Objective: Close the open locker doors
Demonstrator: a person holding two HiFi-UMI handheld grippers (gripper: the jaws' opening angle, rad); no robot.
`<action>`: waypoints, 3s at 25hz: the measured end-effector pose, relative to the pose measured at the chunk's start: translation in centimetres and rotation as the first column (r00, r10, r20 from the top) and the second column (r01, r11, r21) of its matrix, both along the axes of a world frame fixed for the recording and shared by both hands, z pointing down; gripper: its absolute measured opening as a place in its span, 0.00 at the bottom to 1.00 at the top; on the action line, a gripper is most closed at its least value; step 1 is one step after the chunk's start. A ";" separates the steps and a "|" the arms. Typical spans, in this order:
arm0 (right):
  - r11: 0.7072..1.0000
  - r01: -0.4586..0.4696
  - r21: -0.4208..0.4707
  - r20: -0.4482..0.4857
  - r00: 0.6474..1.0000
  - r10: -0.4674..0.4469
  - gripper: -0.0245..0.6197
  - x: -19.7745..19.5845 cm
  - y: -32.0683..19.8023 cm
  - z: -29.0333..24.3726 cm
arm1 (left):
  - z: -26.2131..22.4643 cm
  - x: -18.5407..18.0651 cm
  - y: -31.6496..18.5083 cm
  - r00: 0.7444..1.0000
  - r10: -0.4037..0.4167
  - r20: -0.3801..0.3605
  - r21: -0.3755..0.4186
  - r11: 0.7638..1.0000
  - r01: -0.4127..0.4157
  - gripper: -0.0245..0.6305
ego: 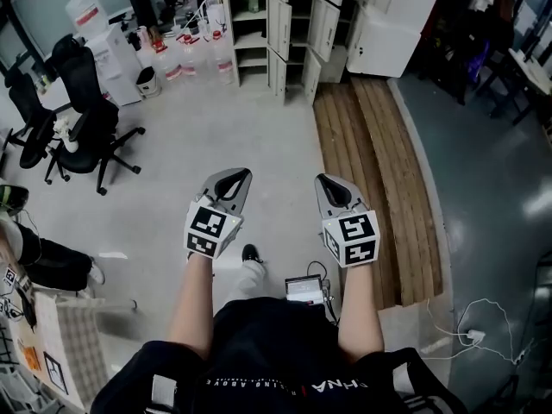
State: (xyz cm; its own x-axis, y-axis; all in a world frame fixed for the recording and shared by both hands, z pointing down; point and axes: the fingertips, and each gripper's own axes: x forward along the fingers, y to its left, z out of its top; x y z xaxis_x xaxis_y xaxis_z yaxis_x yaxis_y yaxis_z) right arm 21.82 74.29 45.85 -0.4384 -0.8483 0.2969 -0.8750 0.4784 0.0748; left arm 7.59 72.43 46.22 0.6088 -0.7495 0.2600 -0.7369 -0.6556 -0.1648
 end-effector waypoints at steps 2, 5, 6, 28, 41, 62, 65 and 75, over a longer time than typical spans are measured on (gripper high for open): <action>1.000 -0.011 0.004 -0.016 1.000 0.011 0.09 -0.4 -2.1 -0.2 | 0.0 -0.3 -2.5 1.000 0.007 -0.017 -0.001 1.000 -0.007 0.07; 1.000 -0.027 0.011 -0.040 0.999 0.027 0.09 -1.3 -6.1 -0.8 | -0.4 -0.8 -6.8 0.999 0.032 -0.031 0.003 1.000 -0.031 0.07; 0.999 -0.034 0.014 -0.044 0.998 0.034 0.09 -1.7 -7.6 -1.1 | -0.7 -1.0 -8.3 0.999 0.042 -0.033 0.007 0.999 -0.041 0.07; 0.999 -0.036 -0.036 -0.097 0.995 0.032 0.09 -12.4 -30.1 -1.0 | -0.8 -9.9 -30.8 0.995 0.080 -0.063 -0.023 0.996 -0.082 0.07; 0.998 0.061 0.017 -0.066 0.996 -0.060 0.09 -9.7 -47.6 -1.8 | -1.8 -6.6 -46.4 1.000 0.009 -0.007 0.015 1.000 -0.009 0.07; 0.991 0.131 -0.010 0.005 0.991 -0.131 0.09 -3.2 -69.4 -1.9 | -2.3 -1.4 -66.3 0.993 -0.115 -0.008 -0.010 0.993 0.115 0.07; 0.994 0.110 -0.023 -0.006 0.994 -0.110 0.09 -3.6 -72.6 -0.8 | -1.2 -2.0 -69.9 0.994 -0.104 -0.018 -0.017 0.994 0.104 0.07; 1.000 0.009 -0.016 -0.031 0.999 -0.010 0.09 -8.0 -87.0 -1.7 | -1.3 -5.8 -85.7 1.000 0.016 -0.010 -0.025 1.000 -0.016 0.07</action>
